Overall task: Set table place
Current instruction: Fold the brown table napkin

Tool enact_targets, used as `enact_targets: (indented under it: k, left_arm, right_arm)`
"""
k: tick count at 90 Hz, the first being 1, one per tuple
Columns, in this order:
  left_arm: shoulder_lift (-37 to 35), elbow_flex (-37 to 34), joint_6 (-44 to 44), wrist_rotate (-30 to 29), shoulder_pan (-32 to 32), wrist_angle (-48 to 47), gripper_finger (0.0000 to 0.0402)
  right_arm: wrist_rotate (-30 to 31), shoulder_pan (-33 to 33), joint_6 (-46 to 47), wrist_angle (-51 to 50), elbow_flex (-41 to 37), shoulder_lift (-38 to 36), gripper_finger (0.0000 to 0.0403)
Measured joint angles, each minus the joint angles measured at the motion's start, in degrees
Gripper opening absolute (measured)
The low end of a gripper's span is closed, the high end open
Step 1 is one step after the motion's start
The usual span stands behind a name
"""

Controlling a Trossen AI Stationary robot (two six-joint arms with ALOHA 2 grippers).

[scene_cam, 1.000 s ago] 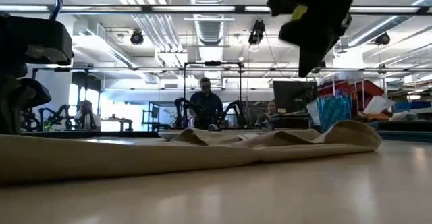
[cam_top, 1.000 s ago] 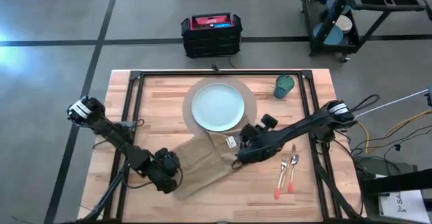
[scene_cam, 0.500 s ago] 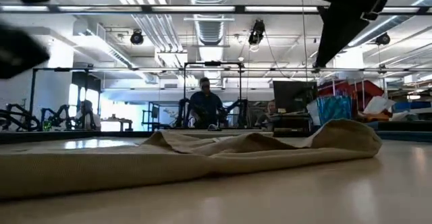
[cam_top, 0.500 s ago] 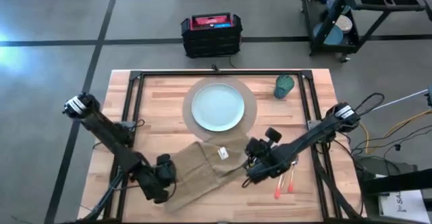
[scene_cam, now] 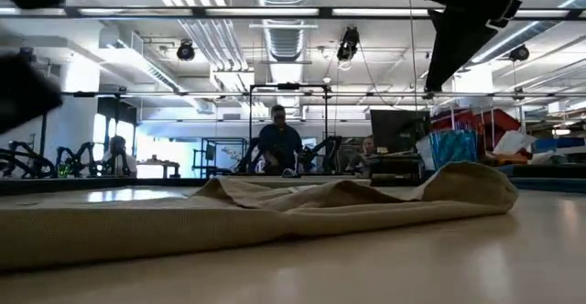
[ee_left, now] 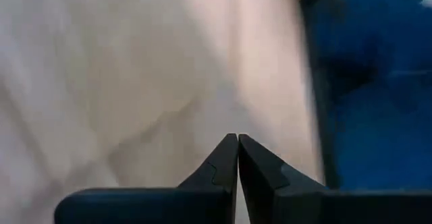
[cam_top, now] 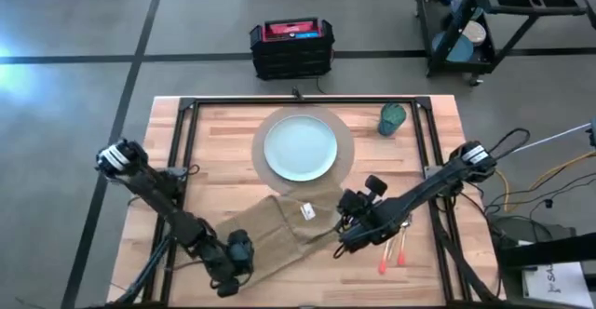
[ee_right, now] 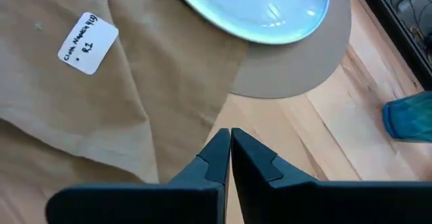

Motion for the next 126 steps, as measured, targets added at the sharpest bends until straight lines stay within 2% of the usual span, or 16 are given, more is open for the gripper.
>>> enact_targets:
  k: [19,29,40,52,67,76,87,106,126]
  left_arm:
    - [3.6,0.4,-9.6,8.4,0.0,-10.4,0.0]
    - [1.4,0.3,-14.2,8.9,-0.2,-20.1,0.0]
    - [-2.9,0.0,-21.2,4.2,-0.2,-35.5,0.0]
    - [-9.0,-0.5,-27.0,-2.8,0.0,-46.2,0.0]
    - [-14.9,-0.3,-26.1,-11.1,-0.1,-39.2,0.0]
    - [-15.3,-0.1,-21.2,-13.1,-0.1,-29.6,0.0]
    - [-12.7,-0.1,-17.4,-13.7,0.0,-22.9,0.0]
    - [-6.5,-0.2,-17.8,-12.8,0.5,-23.4,0.0]
    - [-1.7,-0.1,-18.3,-8.9,0.5,-22.9,0.0]
  right_arm:
    - [0.0,-0.3,-1.2,0.3,0.0,0.1,0.0]
    - [0.0,-0.9,-2.4,1.6,0.0,0.1,0.0]
    - [-0.2,-1.4,-4.6,5.0,-0.3,0.1,0.0]
    - [-4.5,-2.3,-12.3,17.1,-0.5,1.7,0.0]
    - [-15.7,-3.7,-26.3,42.0,-0.5,7.3,0.0]
    - [-19.9,-5.2,-29.4,49.8,0.8,11.1,0.0]
    - [-21.0,-6.6,-30.7,50.3,4.7,16.1,0.0]
    - [-23.1,-8.5,-33.7,49.2,12.5,23.5,0.0]
    - [-22.9,-9.7,-34.7,41.7,18.2,27.6,0.0]
